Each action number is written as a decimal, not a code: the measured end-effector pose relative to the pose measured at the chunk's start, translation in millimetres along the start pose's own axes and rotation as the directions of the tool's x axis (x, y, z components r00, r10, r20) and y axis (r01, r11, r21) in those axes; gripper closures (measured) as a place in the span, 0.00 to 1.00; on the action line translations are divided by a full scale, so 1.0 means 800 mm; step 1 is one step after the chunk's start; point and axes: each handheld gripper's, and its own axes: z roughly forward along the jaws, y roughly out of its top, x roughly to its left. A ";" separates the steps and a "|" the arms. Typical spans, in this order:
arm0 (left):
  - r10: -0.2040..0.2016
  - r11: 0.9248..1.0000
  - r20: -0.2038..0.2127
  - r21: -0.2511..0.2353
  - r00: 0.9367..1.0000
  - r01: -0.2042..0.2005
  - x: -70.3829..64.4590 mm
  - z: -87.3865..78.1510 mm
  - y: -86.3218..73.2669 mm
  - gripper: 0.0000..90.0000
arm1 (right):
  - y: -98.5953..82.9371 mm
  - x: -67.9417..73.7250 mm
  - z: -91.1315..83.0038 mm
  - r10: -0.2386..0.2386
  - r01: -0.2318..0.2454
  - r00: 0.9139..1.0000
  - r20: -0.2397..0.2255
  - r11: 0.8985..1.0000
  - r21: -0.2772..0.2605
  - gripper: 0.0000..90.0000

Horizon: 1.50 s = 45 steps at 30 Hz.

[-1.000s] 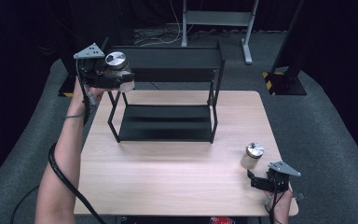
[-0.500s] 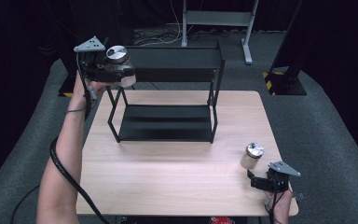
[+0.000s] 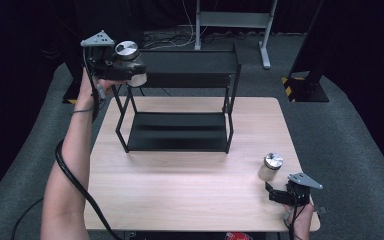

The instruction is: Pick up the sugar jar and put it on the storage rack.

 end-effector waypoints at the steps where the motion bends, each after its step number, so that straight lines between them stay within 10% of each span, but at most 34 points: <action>1: 0.002 1.000 -0.002 0.002 1.000 -0.002 0.000 0.001 0.002 0.34 | 0.000 0.000 0.000 0.000 0.000 1.000 0.000 1.000 0.000 0.00; 45: -0.030 0.998 -0.059 0.049 0.998 0.033 0.038 0.031 0.032 0.34 | 0.000 0.002 0.000 -0.003 0.003 1.000 0.005 1.000 0.000 0.00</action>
